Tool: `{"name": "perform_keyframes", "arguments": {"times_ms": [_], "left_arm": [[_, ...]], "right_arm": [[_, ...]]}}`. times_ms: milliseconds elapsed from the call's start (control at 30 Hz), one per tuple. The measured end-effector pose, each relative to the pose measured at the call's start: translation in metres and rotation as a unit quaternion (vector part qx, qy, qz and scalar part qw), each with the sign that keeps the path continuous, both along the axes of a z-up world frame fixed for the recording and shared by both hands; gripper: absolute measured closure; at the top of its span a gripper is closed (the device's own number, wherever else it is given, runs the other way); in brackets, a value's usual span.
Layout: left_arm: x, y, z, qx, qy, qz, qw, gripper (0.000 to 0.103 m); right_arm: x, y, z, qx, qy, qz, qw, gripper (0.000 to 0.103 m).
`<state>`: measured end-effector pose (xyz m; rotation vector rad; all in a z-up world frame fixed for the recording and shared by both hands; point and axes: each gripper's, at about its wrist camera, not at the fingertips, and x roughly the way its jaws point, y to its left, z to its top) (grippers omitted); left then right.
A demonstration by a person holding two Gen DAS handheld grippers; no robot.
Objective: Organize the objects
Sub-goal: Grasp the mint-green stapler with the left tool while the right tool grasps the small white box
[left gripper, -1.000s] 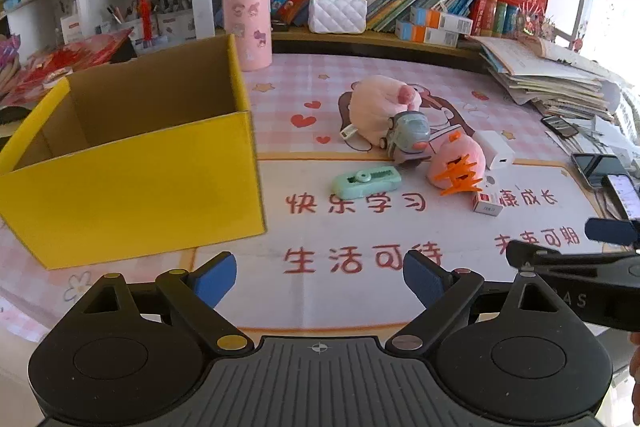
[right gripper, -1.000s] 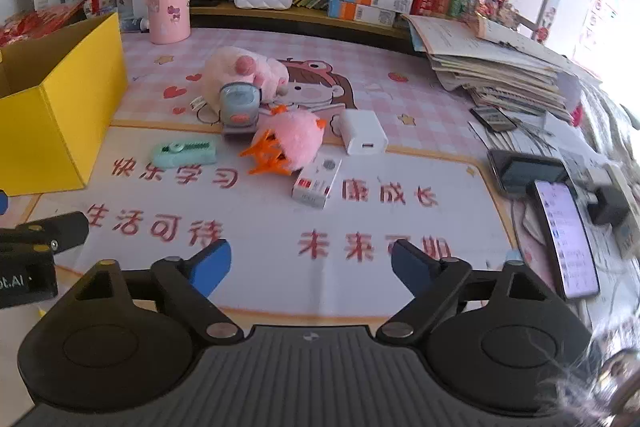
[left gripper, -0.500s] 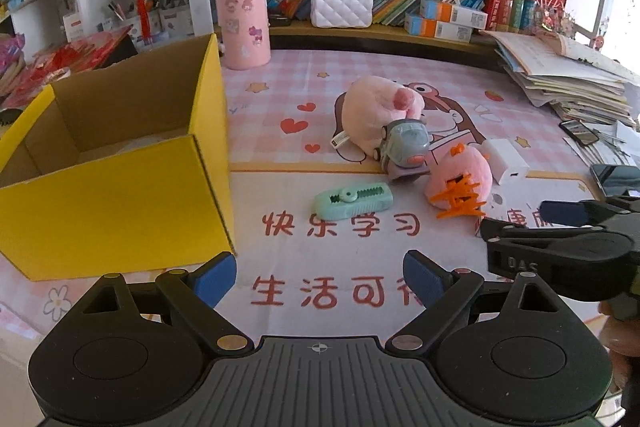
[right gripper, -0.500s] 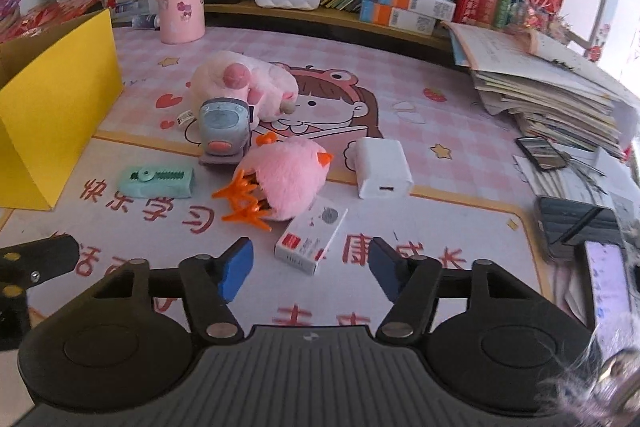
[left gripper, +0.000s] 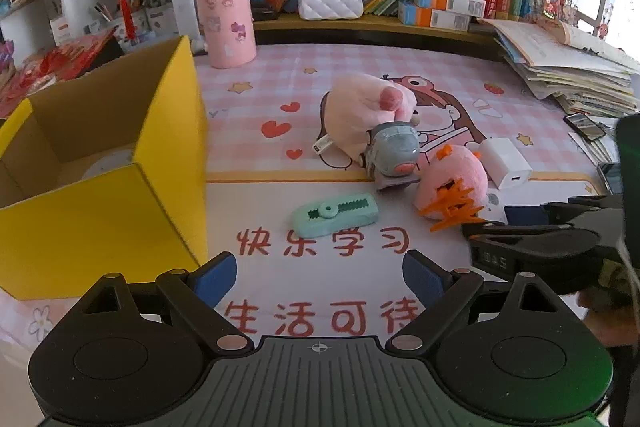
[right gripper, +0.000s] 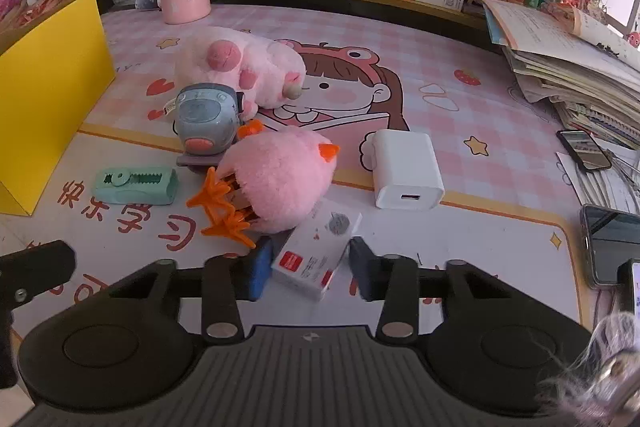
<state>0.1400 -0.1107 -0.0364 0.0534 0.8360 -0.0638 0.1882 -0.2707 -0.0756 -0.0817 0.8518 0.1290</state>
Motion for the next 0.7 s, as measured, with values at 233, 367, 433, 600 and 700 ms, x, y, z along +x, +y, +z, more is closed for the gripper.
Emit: {"name": "perform_keyframes", "arguments": {"times_ms": [233,367,433,600,700], "left_arm": [[0.028,-0.012,-0.01,0.0,0.004,0.02,0.9998,0.013],[0.049,-0.016,-0.02,0.001,0.01,0.043,0.999,0.013],[0.058,-0.016,-0.026,-0.003,0.016,0.049,0.9987,0.013],[0.072,-0.019,-0.04,0.008,0.033,0.053,0.998,0.025],[0.07,-0.017,-0.042,-0.003,0.036,0.056,0.9978,0.034]], "right_arm": [[-0.01,-0.022,0.013,0.004,-0.016,-0.013,1.0,0.075],[-0.021,-0.032,0.026,0.01,-0.034,-0.007,0.999,0.075],[-0.026,-0.033,0.031,0.01,-0.044,-0.003,0.999,0.075],[-0.036,-0.034,0.043,-0.003,-0.069,0.004,0.998,0.075],[-0.042,-0.034,0.048,-0.006,-0.079,0.007,0.997,0.075]]}}
